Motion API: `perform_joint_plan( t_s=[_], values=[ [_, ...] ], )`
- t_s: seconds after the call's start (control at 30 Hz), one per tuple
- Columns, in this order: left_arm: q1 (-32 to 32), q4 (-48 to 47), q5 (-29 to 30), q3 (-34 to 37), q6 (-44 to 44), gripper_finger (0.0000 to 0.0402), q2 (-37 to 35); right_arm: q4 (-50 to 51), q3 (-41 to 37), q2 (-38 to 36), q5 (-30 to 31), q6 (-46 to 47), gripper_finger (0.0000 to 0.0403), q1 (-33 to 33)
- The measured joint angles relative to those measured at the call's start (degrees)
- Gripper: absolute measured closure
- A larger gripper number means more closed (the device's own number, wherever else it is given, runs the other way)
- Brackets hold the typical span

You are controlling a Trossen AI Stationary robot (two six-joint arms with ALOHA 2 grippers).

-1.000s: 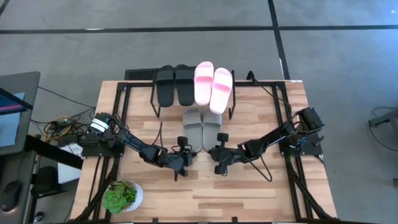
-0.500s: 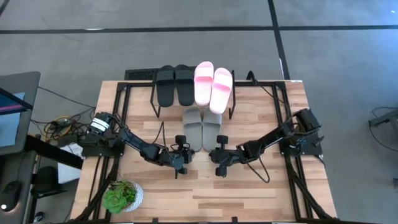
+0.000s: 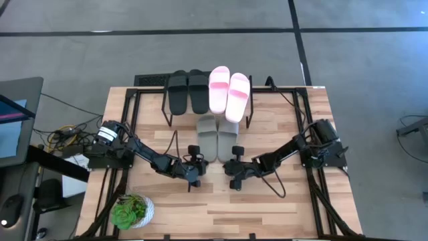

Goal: Pick and place slides into the shelf
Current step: Adjust the gray slides under the shelf

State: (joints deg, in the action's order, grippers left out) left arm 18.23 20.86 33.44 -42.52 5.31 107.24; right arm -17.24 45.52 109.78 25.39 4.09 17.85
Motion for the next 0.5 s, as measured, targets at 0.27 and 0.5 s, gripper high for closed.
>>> perform_joint_plan(
  t_s=[0.27,0.5],
  values=[
    [-3.05,-1.88,0.24,0.0,0.16,0.0396,-0.04,1.26,-0.02,-0.15,3.13,0.46,0.0403,-1.97],
    [-5.37,-1.88,-0.14,0.0,1.64,0.0396,-0.11,5.35,-0.1,-1.88,6.88,3.38,0.0403,-3.66]
  ],
)
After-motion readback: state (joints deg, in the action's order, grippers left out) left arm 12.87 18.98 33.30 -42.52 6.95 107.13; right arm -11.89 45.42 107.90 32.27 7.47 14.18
